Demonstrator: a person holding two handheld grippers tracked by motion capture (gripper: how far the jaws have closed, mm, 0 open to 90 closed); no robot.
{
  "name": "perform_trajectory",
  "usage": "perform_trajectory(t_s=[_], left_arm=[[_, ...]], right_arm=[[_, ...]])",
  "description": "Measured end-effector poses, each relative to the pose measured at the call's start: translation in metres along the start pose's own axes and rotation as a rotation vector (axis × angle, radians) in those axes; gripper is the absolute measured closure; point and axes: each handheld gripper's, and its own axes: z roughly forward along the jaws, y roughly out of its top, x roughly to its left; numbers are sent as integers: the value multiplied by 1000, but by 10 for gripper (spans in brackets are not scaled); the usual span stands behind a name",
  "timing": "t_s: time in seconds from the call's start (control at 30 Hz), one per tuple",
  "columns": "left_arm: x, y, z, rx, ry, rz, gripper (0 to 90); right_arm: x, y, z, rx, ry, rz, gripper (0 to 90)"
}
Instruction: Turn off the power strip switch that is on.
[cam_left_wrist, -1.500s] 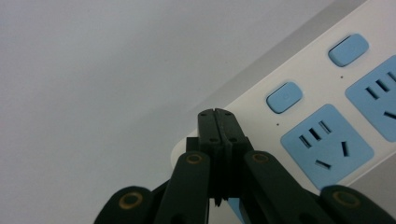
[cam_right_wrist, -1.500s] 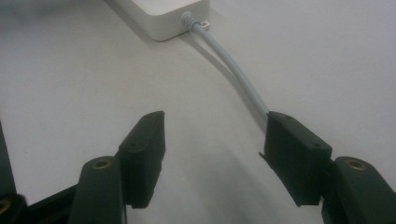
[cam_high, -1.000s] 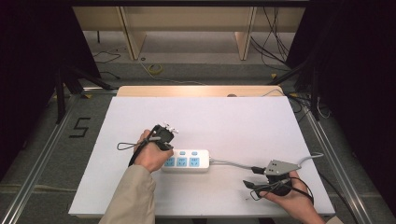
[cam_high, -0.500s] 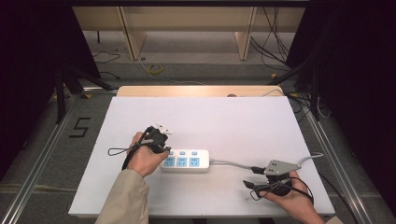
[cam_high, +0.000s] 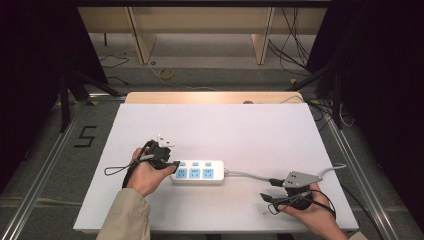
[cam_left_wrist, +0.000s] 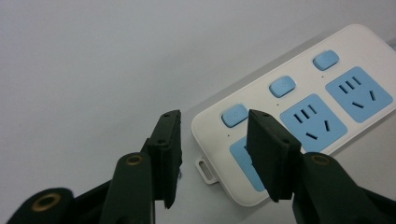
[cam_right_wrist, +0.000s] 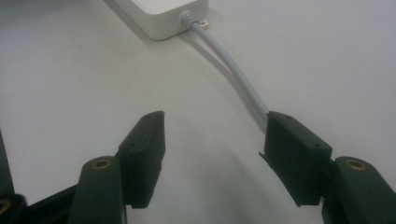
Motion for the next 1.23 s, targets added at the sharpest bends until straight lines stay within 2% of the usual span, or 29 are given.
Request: perform_trajectory(t_s=[0.2,0.37,0.47,0.6,0.9,1.03,1.23], left_arm=[[4,-11,-2,-21,22,-19,451],[8,-21,-5,-54,13,-52,372],[11,-29,-7,-67,8,-53,318],[14,-39,-9,-101,18,-56,286],[16,-61,-17,-179,14,-74,237],[17,-66,-17,-187,32,-83,216],[24,-70,-12,-149,96,-116,168]], right_arm=[[0,0,0,1,0,0,392],[0,0,0,0,0,1,393],[0,0,0,2,1,1,393],[0,0,0,3,0,1,392],[0,0,1,4,0,0,393],[0,0,0,2,-2,-1,393],[0,0,0,1,-2,-2,392]])
